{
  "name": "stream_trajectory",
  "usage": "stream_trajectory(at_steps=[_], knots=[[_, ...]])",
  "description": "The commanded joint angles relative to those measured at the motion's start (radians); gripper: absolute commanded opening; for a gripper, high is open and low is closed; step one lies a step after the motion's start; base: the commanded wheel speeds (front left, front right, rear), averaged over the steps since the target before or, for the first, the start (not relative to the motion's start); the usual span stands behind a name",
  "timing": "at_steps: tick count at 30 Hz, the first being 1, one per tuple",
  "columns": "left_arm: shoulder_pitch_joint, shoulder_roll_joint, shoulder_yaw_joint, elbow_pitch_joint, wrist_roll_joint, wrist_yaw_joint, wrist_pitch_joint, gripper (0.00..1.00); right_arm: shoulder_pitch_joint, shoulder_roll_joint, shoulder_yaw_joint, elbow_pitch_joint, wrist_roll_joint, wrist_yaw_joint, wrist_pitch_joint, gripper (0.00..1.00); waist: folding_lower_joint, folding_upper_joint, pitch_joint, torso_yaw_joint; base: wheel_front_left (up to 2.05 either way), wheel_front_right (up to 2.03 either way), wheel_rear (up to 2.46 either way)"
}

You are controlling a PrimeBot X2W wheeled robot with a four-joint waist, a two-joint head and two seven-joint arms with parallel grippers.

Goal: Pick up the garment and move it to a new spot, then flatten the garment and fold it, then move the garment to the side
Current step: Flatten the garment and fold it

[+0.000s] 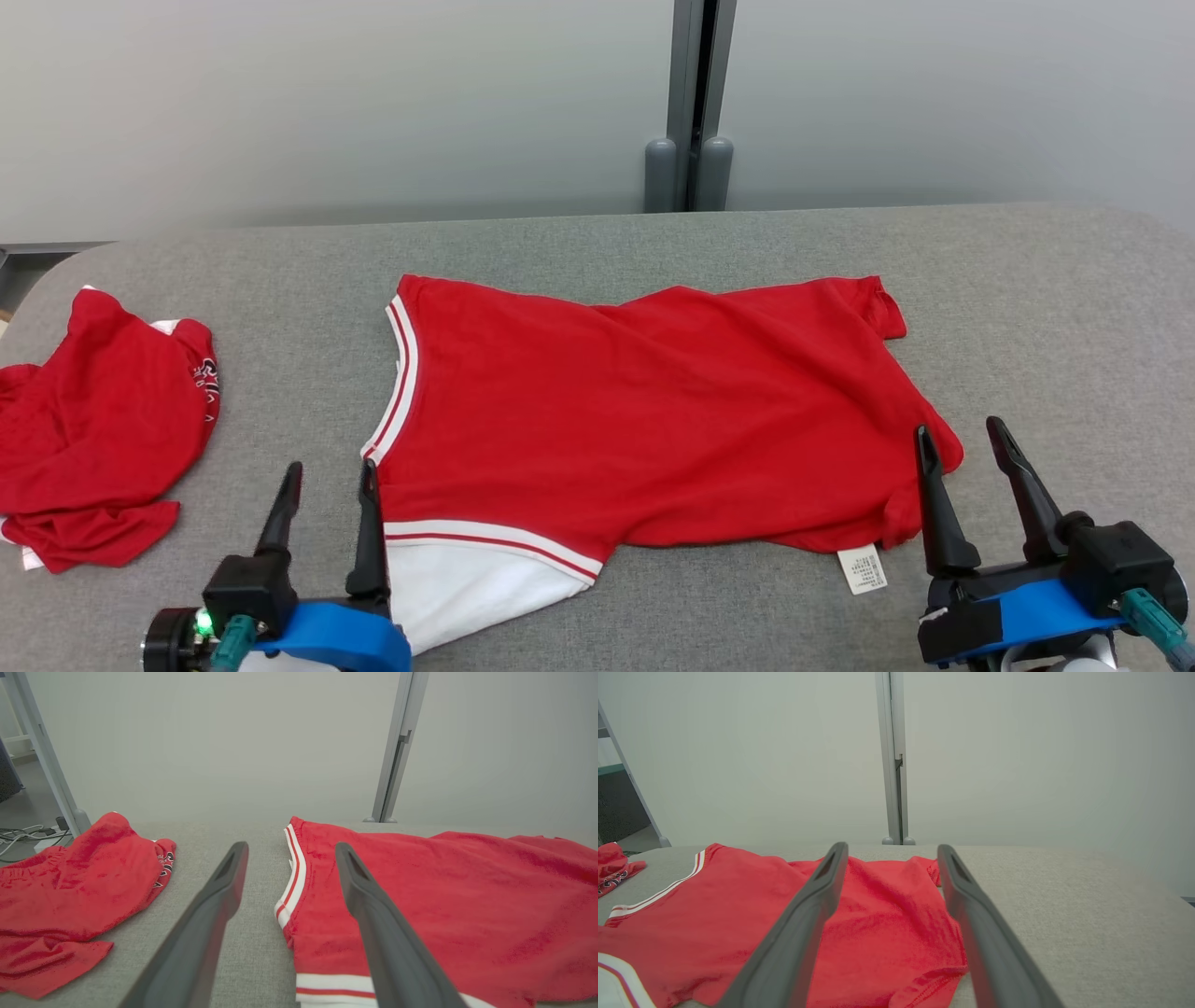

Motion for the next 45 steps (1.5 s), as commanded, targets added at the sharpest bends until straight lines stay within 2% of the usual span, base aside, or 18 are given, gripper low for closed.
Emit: stream_trajectory(at_steps=[1,9,22,23,24,25,26,35,40,45], knots=[[0.010,-0.001,-0.010,0.014,-0.003,-0.007,-0.005,1.00,-0.006,0.003,0.003,0.004,0.007,0.000,-0.004,1.00,0.0000,0.0000,0.001,0.002,0.00,0.00,0.00],[0.005,-0.001,-0.083,0.221,-0.012,-0.033,-0.005,1.00,-0.014,0.005,0.003,0.024,0.016,0.000,-0.004,1.00,0.0000,0.0000,0.010,0.013,0.00,0.00,0.00],[-0.044,-0.001,-0.162,0.425,-0.078,-0.051,0.042,1.00,-0.025,0.005,0.006,0.040,0.018,0.000,-0.004,1.00,0.0000,0.0000,0.030,0.010,0.00,0.00,0.00],[-0.049,-0.001,-0.172,0.433,-0.087,-0.053,0.042,0.91,-0.026,0.004,0.005,0.040,0.019,0.000,-0.004,1.00,0.0000,0.0000,0.031,0.010,0.00,0.00,0.00],[-0.055,-0.001,-0.179,0.440,-0.094,-0.054,0.041,0.42,-0.026,0.003,0.003,0.040,0.019,0.000,-0.004,1.00,0.0000,0.0000,0.031,0.011,0.00,0.00,0.00],[-0.062,-0.002,-0.189,0.445,-0.101,-0.056,0.039,0.13,-0.026,0.003,0.002,0.041,0.020,0.000,-0.004,1.00,0.0000,0.0000,0.031,0.012,0.00,0.00,0.00],[-0.068,-0.002,-0.197,0.447,-0.112,-0.055,0.036,0.00,-0.025,0.003,0.000,0.042,0.020,0.000,-0.004,1.00,0.0000,0.0000,0.029,0.013,0.00,0.00,0.00],[-0.098,0.007,-0.220,0.428,-0.148,-0.049,0.008,0.00,0.000,0.005,-0.014,0.048,0.025,0.000,-0.004,1.00,0.0000,0.0000,0.001,0.053,0.00,0.00,0.00],[-0.080,0.036,-0.189,0.338,-0.159,-0.028,0.003,0.00,0.011,0.005,-0.034,0.058,0.031,0.000,-0.004,1.00,0.0000,0.0000,-0.006,0.090,0.00,0.00,0.00],[-0.033,0.083,-0.139,0.226,-0.179,0.013,0.010,0.00,0.010,0.005,-0.042,0.073,0.031,0.000,-0.004,1.00,0.0000,0.0000,-0.003,0.113,0.00,0.00,0.00]])
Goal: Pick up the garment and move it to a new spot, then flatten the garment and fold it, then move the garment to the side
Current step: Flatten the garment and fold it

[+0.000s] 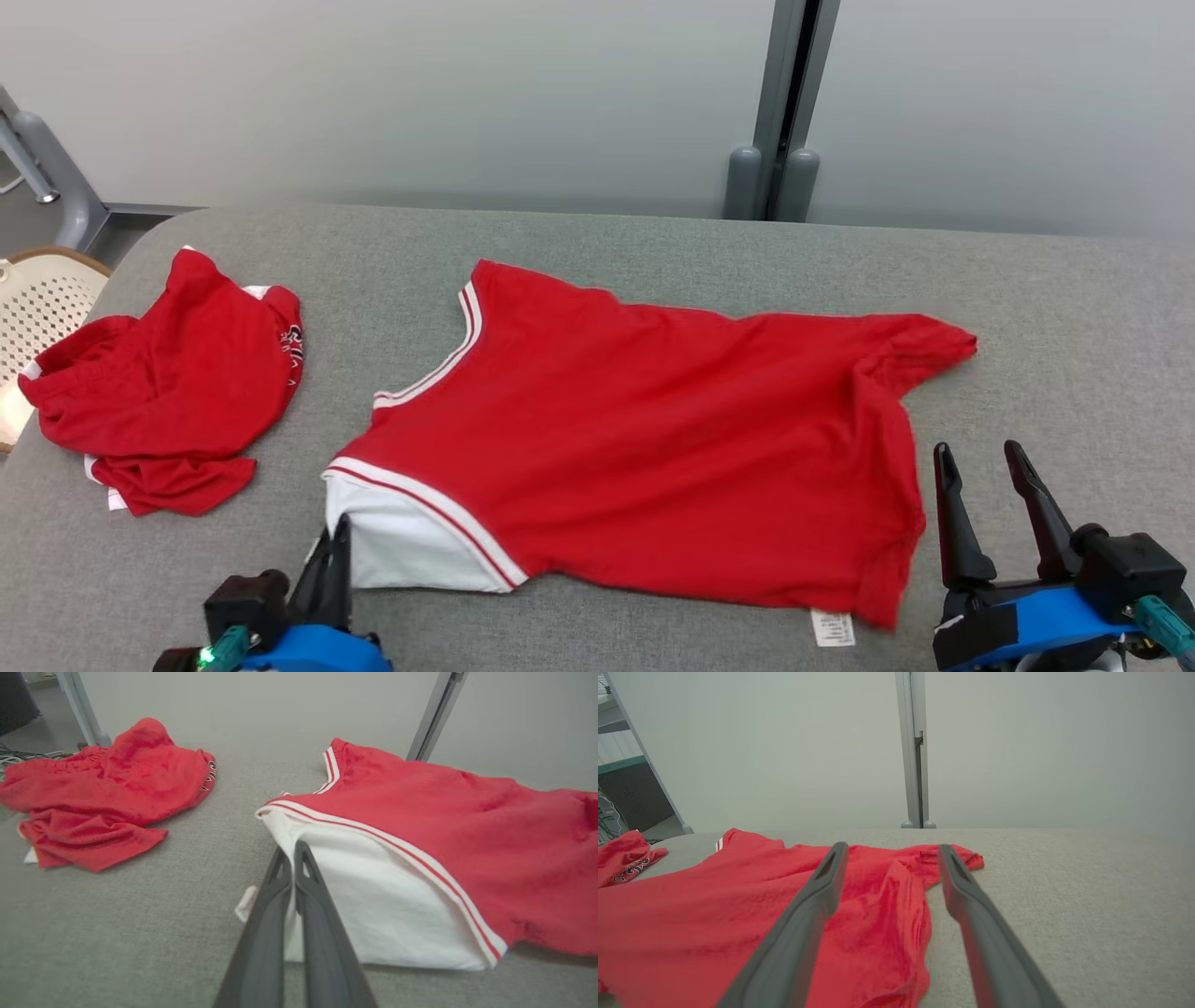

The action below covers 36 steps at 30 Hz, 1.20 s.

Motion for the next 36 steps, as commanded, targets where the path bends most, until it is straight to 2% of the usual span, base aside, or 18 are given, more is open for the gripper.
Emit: stream_trajectory(at_steps=[1,6,8,9,15,19,25,30,36], knots=[[0.021,0.017,0.019,-0.033,-0.010,0.015,0.008,0.00,0.006,0.000,-0.003,0.005,0.003,0.000,-0.004,1.00,-0.0001,0.0000,0.004,0.005,0.00,0.00,0.00],[0.088,0.047,0.047,-0.124,-0.026,0.050,0.056,0.00,0.002,0.000,-0.010,0.018,-0.001,0.000,-0.004,1.00,-0.0001,0.0000,0.012,0.008,0.00,0.00,0.00],[0.104,0.044,0.050,-0.148,-0.032,0.056,0.055,0.48,-0.002,0.000,-0.007,0.022,-0.001,0.000,-0.004,1.00,-0.0001,0.0000,0.013,0.004,0.00,0.00,0.00],[0.112,0.044,0.048,-0.153,-0.027,0.062,0.056,1.00,-0.004,-0.001,-0.005,0.025,0.001,0.000,-0.004,1.00,-0.0001,0.0000,0.012,0.001,0.00,0.00,0.00],[0.111,0.028,0.063,-0.191,-0.022,0.077,0.003,1.00,-0.015,-0.016,-0.006,0.030,0.011,0.000,-0.004,1.00,-0.0001,0.0000,0.001,-0.020,0.00,0.00,0.00],[0.092,0.015,0.087,-0.263,0.003,0.078,-0.010,1.00,-0.014,-0.022,-0.018,0.021,0.012,0.000,-0.004,1.00,-0.0001,0.0000,-0.009,-0.033,0.00,0.00,0.00],[0.085,-0.013,0.126,-0.388,0.071,0.049,-0.010,1.00,-0.009,-0.022,-0.021,0.010,0.005,0.000,-0.004,1.00,-0.0001,0.0000,-0.021,-0.059,0.00,0.00,0.00],[0.065,-0.026,0.137,-0.385,0.118,0.023,-0.011,1.00,-0.003,-0.019,-0.019,0.006,0.005,0.000,-0.004,1.00,-0.0001,0.0000,-0.028,-0.087,0.00,0.00,0.00],[0.045,-0.033,0.150,-0.343,0.155,0.012,-0.011,1.00,0.005,-0.015,-0.012,0.014,0.007,0.000,-0.004,1.00,-0.0001,0.0000,-0.030,-0.121,0.00,0.00,0.00]])
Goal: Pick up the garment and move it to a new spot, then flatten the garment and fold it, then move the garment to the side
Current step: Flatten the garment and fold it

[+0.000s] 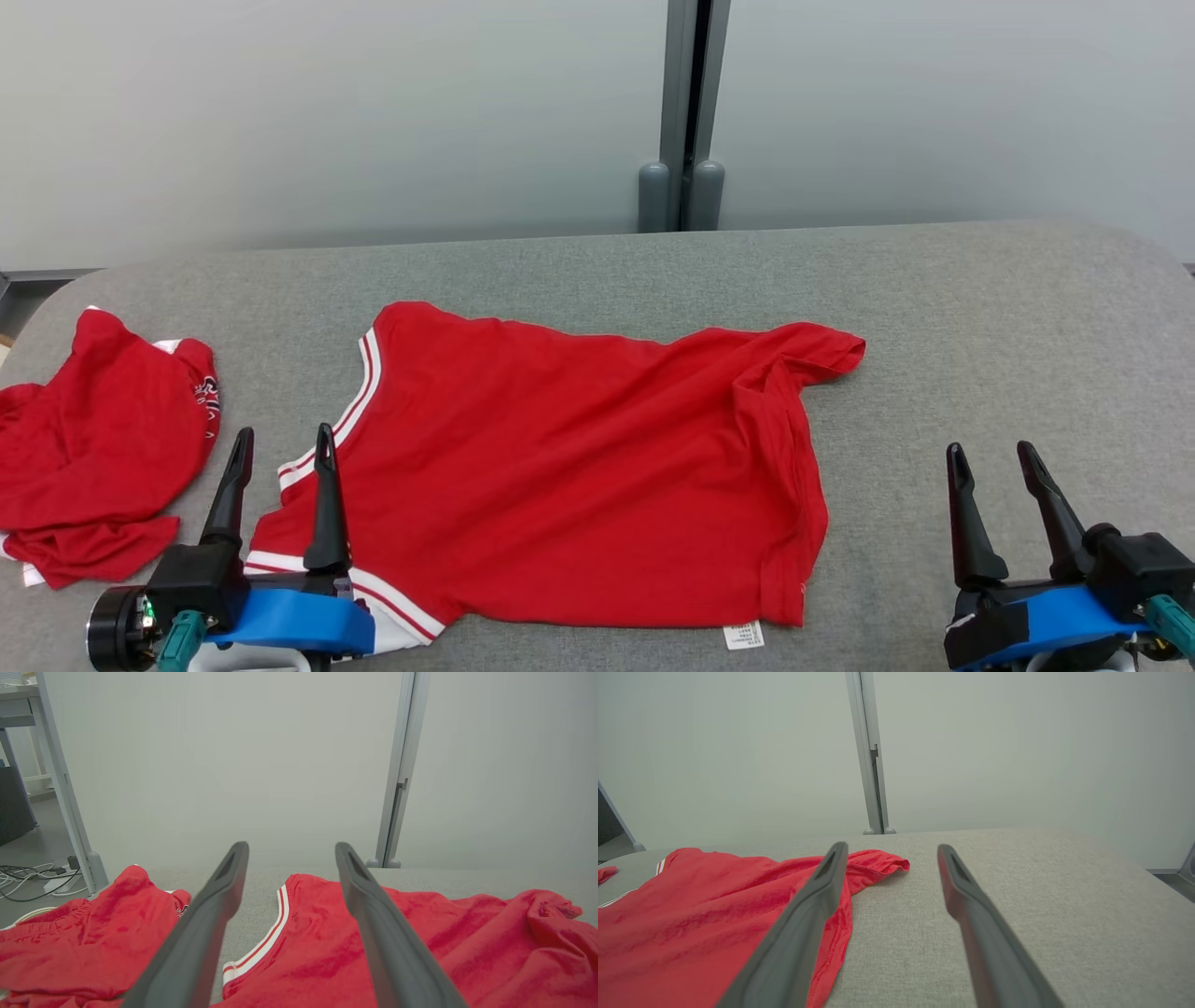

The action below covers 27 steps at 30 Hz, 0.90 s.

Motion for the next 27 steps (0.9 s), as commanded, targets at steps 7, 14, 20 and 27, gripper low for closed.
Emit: stream_trajectory(at_steps=[7,14,20,27], knots=[[-0.029,-0.001,0.022,0.051,0.026,-0.012,-0.005,1.00,0.010,0.002,0.012,0.018,0.007,0.000,-0.004,1.00,0.0000,0.0000,0.002,-0.020,0.00,0.00,0.00],[-0.035,-0.010,0.036,0.065,0.035,-0.023,-0.005,1.00,-0.016,-0.012,0.083,0.055,0.017,0.000,-0.004,1.00,0.0000,0.0000,0.010,-0.015,0.00,0.00,0.00],[-0.040,-0.018,0.040,0.061,0.044,-0.025,-0.005,1.00,-0.071,-0.024,0.205,0.146,0.031,0.000,-0.004,1.00,0.0000,0.0000,0.024,-0.003,0.00,0.00,0.00],[-0.057,-0.027,0.039,0.063,0.041,-0.033,-0.005,1.00,-0.180,-0.025,0.301,0.324,0.044,0.000,-0.004,1.00,0.0000,0.0000,0.055,0.019,0.00,0.00,0.00]])
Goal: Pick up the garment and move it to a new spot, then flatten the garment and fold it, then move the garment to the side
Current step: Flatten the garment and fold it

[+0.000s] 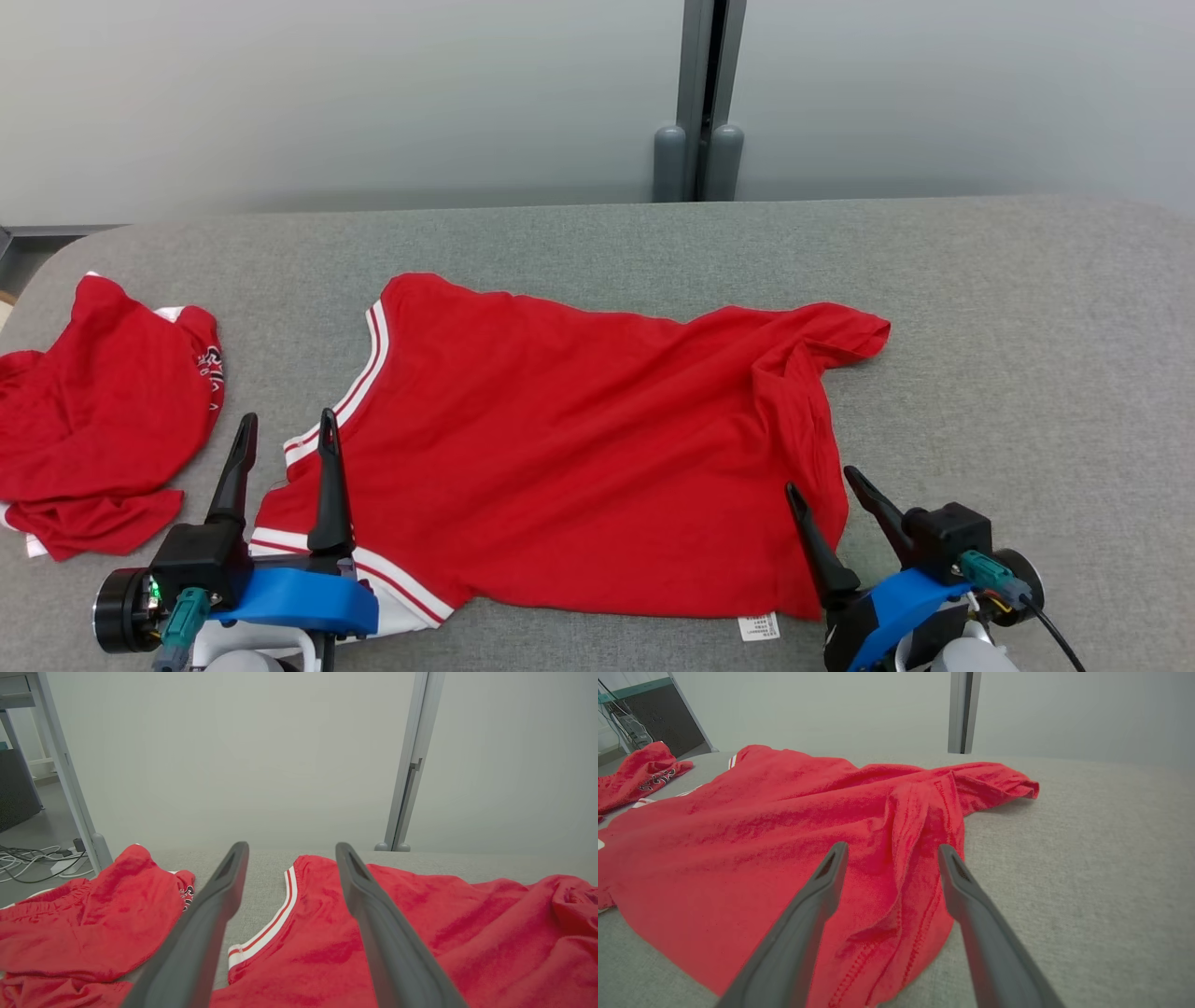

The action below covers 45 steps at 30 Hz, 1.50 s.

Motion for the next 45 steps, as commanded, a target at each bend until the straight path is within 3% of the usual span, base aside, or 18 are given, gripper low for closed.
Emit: stream_trajectory(at_steps=[1,6,7,8,16,28,37,45], knots=[[-0.015,0.000,-0.002,0.000,0.001,-0.004,-0.005,1.00,-0.026,-0.005,0.009,0.036,0.008,0.000,-0.004,1.00,0.0000,0.0000,0.011,0.010,0.00,0.00,0.00],[-0.033,-0.005,-0.004,0.005,-0.002,-0.006,-0.005,1.00,-0.101,-0.004,0.057,0.191,0.027,0.000,-0.003,1.00,0.0000,0.0000,0.029,0.033,0.00,0.00,0.00],[-0.033,-0.006,-0.003,0.005,-0.002,-0.006,-0.005,1.00,-0.116,-0.003,0.070,0.214,0.036,0.000,-0.003,0.65,0.0000,0.0000,0.031,0.035,0.00,0.00,0.00],[-0.034,-0.007,-0.001,0.006,-0.002,-0.007,-0.005,1.00,-0.130,-0.001,0.080,0.224,0.045,0.000,-0.004,0.00,0.0000,0.0000,0.033,0.037,0.00,0.00,0.00],[-0.013,-0.011,0.013,0.005,-0.005,-0.001,-0.005,1.00,-0.141,-0.009,0.134,0.132,0.140,0.000,-0.004,0.00,0.0000,0.0000,0.023,0.029,0.00,0.00,0.00],[0.005,-0.013,0.013,0.001,-0.006,-0.003,-0.005,1.00,-0.036,-0.085,0.218,-0.257,0.284,0.000,-0.004,0.00,0.0000,0.0000,0.005,-0.015,0.00,0.00,0.00],[0.010,-0.013,0.009,-0.006,-0.007,-0.002,-0.005,1.00,0.075,-0.117,0.177,-0.509,0.345,0.000,0.041,0.00,0.0000,0.0000,0.009,-0.036,0.00,0.00,0.00],[-0.007,-0.013,-0.006,0.001,-0.014,-0.004,-0.005,1.00,0.129,-0.114,0.105,-0.505,0.341,0.000,0.077,0.00,0.0000,0.0000,0.016,-0.038,0.00,0.00,0.00]])
